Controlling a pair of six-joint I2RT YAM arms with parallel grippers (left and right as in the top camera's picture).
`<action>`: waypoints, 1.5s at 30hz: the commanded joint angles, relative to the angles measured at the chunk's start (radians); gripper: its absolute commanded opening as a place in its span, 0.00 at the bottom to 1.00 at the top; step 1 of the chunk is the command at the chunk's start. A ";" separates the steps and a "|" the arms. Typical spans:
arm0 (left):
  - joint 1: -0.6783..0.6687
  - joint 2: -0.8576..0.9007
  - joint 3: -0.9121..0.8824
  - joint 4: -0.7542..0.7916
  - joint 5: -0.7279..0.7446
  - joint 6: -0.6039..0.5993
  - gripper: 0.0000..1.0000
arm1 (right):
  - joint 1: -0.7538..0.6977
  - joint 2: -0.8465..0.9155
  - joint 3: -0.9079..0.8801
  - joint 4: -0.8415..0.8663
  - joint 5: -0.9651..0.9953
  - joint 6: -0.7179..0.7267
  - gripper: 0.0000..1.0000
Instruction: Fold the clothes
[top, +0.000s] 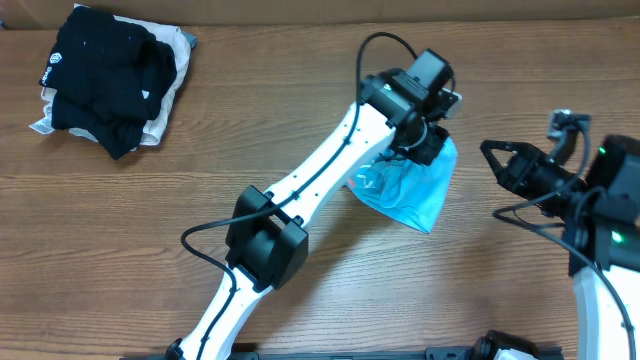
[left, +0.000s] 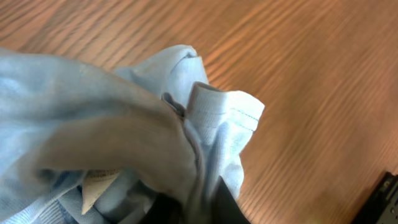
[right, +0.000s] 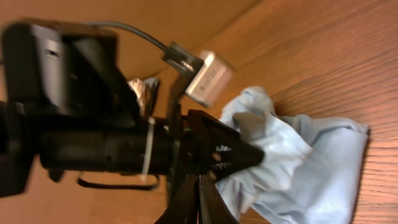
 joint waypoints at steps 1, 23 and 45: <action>-0.038 0.006 0.013 0.006 0.012 -0.020 0.85 | -0.035 -0.033 0.013 -0.020 0.002 0.013 0.04; 0.348 -0.108 0.117 -0.040 0.019 -0.027 1.00 | 0.093 0.027 0.013 -0.119 0.211 -0.154 0.36; 0.480 -0.107 0.113 -0.188 -0.226 0.006 1.00 | 0.632 0.621 0.014 0.430 0.617 -0.181 0.54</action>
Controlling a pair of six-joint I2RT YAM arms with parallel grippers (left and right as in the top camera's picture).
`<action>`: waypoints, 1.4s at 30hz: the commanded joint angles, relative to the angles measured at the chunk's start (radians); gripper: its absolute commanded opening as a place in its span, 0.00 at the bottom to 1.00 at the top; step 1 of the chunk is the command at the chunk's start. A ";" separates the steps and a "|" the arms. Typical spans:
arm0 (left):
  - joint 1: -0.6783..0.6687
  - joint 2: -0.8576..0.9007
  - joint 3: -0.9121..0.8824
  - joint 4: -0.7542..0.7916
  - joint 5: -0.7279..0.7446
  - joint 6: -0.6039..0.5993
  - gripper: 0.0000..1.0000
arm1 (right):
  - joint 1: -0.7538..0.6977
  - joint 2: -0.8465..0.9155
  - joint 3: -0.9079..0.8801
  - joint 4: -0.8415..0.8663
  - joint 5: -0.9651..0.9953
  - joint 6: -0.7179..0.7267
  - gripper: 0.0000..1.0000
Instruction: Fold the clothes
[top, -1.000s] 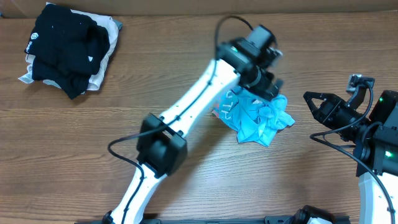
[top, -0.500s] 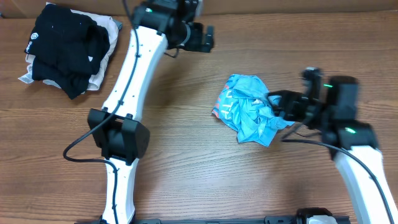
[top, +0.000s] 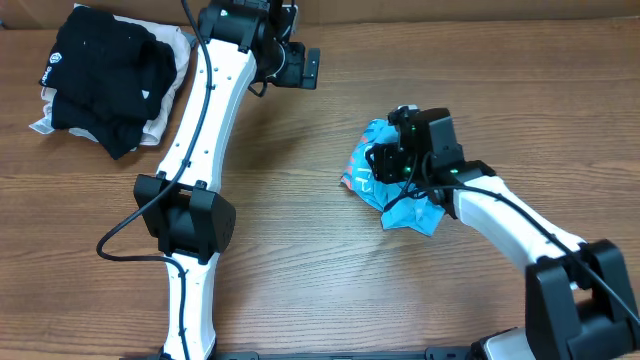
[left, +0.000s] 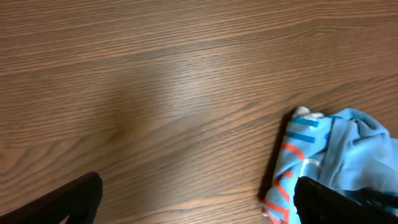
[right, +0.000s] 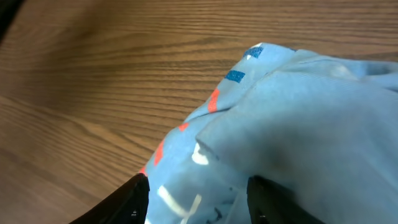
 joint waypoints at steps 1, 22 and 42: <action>-0.003 -0.025 0.015 -0.004 -0.032 0.022 1.00 | 0.005 0.013 0.013 0.029 0.057 0.000 0.55; -0.003 -0.025 0.015 -0.020 -0.032 0.023 1.00 | 0.005 0.126 0.013 0.216 0.168 0.137 0.19; -0.002 -0.025 0.015 -0.032 -0.062 0.084 1.00 | -0.309 -0.147 0.090 -0.158 0.087 0.187 0.04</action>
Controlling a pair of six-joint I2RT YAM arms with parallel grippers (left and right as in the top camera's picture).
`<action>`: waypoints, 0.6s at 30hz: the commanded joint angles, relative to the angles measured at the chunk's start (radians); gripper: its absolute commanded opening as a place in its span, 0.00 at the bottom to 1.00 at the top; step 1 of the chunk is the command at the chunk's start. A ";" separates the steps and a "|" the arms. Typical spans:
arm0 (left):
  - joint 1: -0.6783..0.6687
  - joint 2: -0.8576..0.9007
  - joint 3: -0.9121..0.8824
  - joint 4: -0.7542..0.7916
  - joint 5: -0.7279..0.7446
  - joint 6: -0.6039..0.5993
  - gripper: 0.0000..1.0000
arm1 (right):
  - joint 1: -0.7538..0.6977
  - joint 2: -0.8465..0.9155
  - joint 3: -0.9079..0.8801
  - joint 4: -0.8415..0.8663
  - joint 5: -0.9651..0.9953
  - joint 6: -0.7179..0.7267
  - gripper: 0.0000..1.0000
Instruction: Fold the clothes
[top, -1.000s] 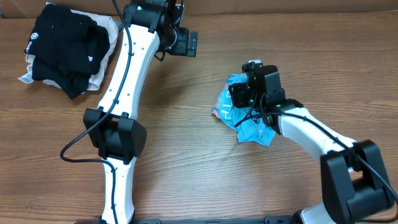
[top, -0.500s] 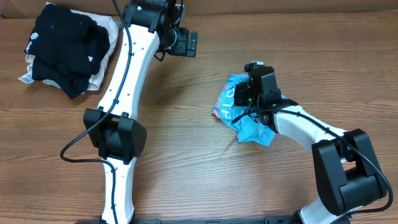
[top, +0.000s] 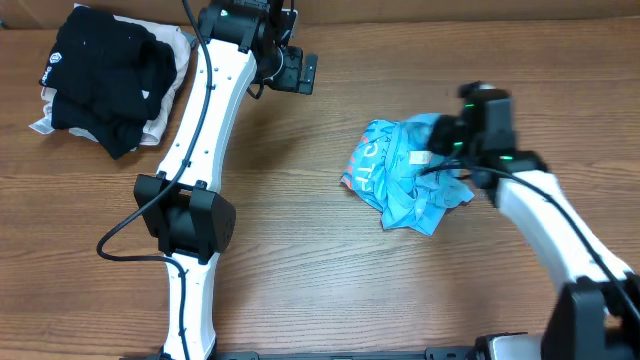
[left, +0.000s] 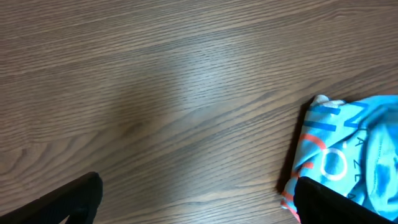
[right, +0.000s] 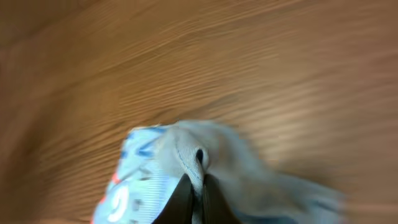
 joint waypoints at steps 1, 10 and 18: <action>-0.002 -0.025 0.015 -0.001 -0.024 0.031 1.00 | -0.095 -0.032 0.023 -0.043 -0.038 0.004 0.04; -0.001 -0.025 0.015 -0.009 -0.048 0.055 1.00 | -0.241 -0.033 0.023 -0.188 -0.150 -0.061 0.58; 0.014 -0.025 0.015 -0.011 -0.087 0.054 1.00 | -0.192 -0.117 0.023 -0.352 -0.354 -0.105 0.63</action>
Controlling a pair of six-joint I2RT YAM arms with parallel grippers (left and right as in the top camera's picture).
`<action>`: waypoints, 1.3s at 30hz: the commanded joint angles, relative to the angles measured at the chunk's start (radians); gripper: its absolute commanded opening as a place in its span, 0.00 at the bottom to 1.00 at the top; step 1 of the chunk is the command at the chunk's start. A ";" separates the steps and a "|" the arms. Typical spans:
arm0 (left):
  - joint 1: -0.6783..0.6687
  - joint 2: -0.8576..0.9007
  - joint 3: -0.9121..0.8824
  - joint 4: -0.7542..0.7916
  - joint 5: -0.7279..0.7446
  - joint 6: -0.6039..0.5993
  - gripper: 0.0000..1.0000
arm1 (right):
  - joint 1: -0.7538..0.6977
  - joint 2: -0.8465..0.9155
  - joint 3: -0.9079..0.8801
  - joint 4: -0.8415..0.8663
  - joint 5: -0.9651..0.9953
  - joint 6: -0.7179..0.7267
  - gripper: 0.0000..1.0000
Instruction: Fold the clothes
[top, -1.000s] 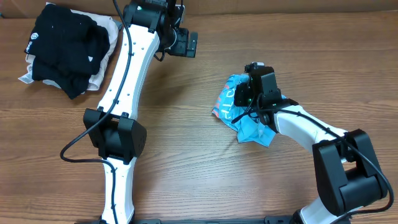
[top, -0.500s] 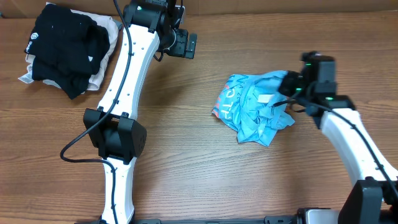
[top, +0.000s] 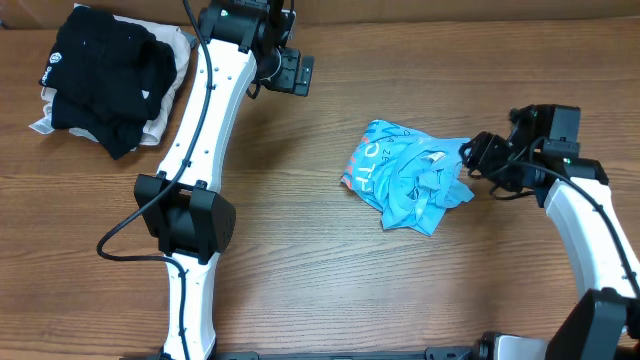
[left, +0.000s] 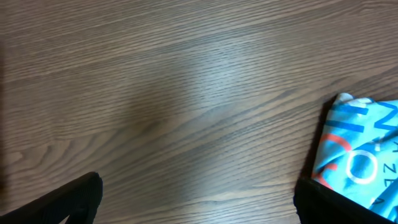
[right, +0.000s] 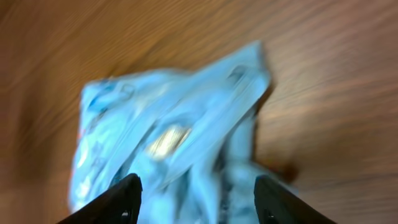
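Observation:
A crumpled light-blue garment (top: 405, 175) with orange and white print lies in the middle of the table. My right gripper (top: 472, 158) stands open at its right edge. In the right wrist view the blurred cloth (right: 180, 124) lies just ahead of the spread fingers (right: 127, 199), and nothing is held. My left gripper (top: 300, 72) is open over bare wood at the far side of the table. Only the garment's printed corner (left: 367, 143) shows at the right of the left wrist view.
A pile of black clothes (top: 100, 70) rests on a white garment (top: 170, 95) at the far left corner. The left arm (top: 205, 130) stretches up the left half of the table. The right arm (top: 590, 230) comes in along the right edge.
My right gripper was shut on a fold of the blue garment. Now it is open and a little further right, and the fold has been let go. The left gripper has hardly moved.
First my left gripper held the blue garment bunched above the table while the right one waited open at the right. Then the garment lay on the table, with the left gripper open at the far side and the right over the cloth. The right gripper then pinched a fold, and it is now open.

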 joint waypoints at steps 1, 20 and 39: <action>0.016 -0.025 0.015 -0.003 -0.024 0.027 1.00 | 0.056 -0.072 0.019 -0.058 -0.092 -0.027 0.63; 0.022 -0.025 0.015 -0.014 -0.024 0.027 1.00 | 0.475 -0.032 -0.042 0.049 0.232 -0.027 0.63; 0.023 -0.025 0.015 -0.032 -0.024 0.027 1.00 | 0.474 0.123 -0.042 0.179 0.251 0.053 0.21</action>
